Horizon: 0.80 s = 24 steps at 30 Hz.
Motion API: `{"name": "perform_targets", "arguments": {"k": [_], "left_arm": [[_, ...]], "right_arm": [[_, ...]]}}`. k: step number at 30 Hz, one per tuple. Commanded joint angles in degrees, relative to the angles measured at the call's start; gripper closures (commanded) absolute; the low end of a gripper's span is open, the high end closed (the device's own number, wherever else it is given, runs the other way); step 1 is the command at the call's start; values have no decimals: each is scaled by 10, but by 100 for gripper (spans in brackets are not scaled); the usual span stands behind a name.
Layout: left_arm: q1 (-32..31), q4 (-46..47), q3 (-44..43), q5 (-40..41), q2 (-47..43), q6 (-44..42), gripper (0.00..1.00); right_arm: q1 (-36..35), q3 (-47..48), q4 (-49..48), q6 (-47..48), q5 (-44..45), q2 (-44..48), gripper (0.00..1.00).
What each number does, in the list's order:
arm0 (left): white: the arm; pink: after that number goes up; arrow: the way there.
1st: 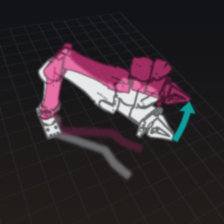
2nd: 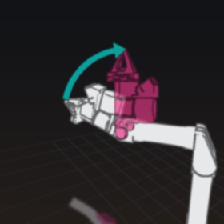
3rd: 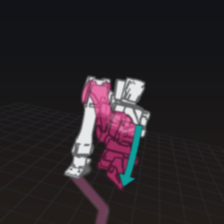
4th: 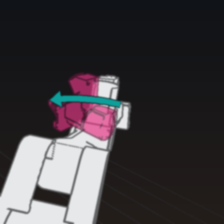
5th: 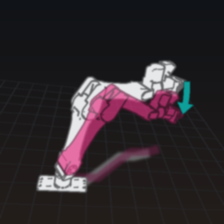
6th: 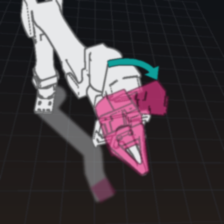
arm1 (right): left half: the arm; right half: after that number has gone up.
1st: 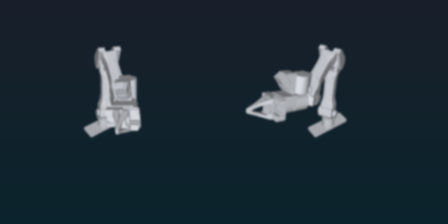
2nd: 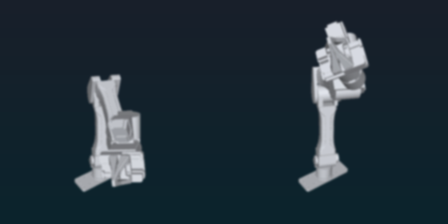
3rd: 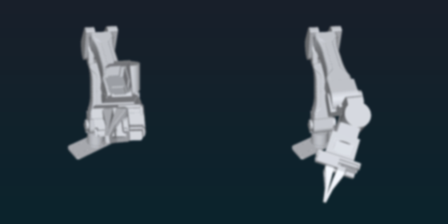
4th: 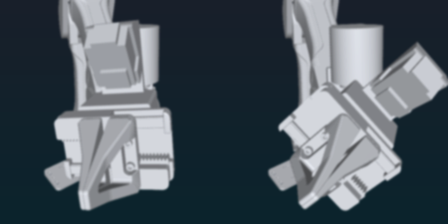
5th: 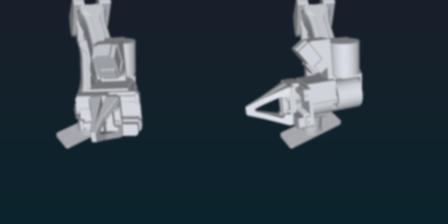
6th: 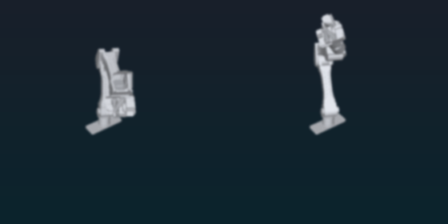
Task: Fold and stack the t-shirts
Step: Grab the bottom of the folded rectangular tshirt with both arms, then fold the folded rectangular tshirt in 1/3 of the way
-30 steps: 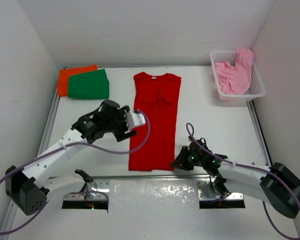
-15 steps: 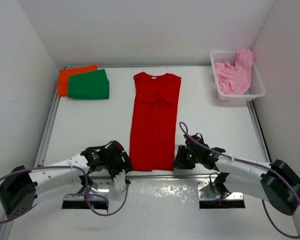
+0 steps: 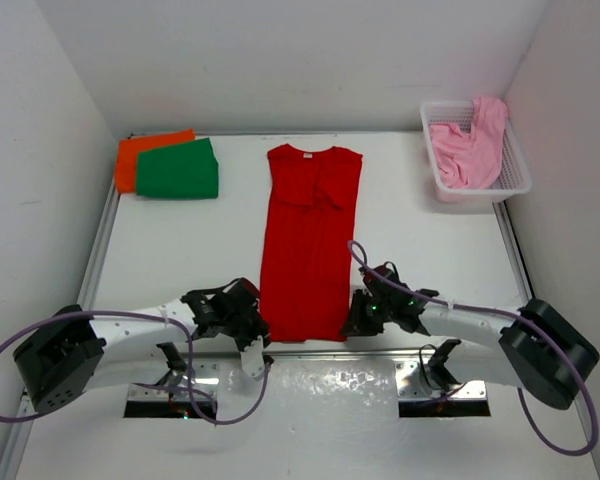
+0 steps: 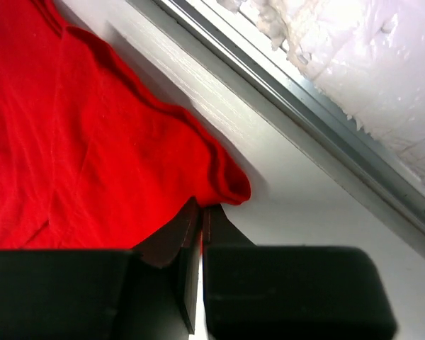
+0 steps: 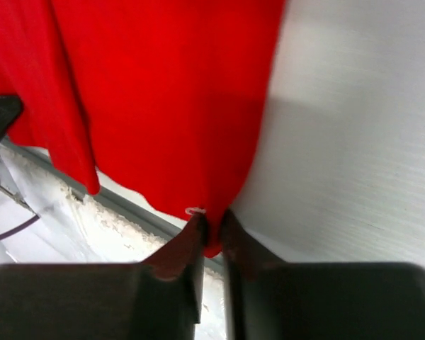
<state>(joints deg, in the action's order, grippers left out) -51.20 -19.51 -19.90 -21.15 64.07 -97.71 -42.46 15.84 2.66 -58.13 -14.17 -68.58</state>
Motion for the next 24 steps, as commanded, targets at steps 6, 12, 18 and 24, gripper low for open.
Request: {"name": "perform_targets", "arguments": {"k": [6, 12, 18, 24], "left_arm": [[-6, 13, -36, -31, -35, 157, 100], [24, 22, -116, -6, -19, 319, 100], [137, 41, -214, -34, 33, 418, 100], [224, 73, -336, -38, 156, 470, 100]], "right_arm": [[6, 31, -13, 6, -4, -10, 100], [61, 73, 23, 31, 6, 41, 100], [145, 185, 60, 100, -5, 1, 100], [222, 296, 46, 141, -23, -124, 100]]}}
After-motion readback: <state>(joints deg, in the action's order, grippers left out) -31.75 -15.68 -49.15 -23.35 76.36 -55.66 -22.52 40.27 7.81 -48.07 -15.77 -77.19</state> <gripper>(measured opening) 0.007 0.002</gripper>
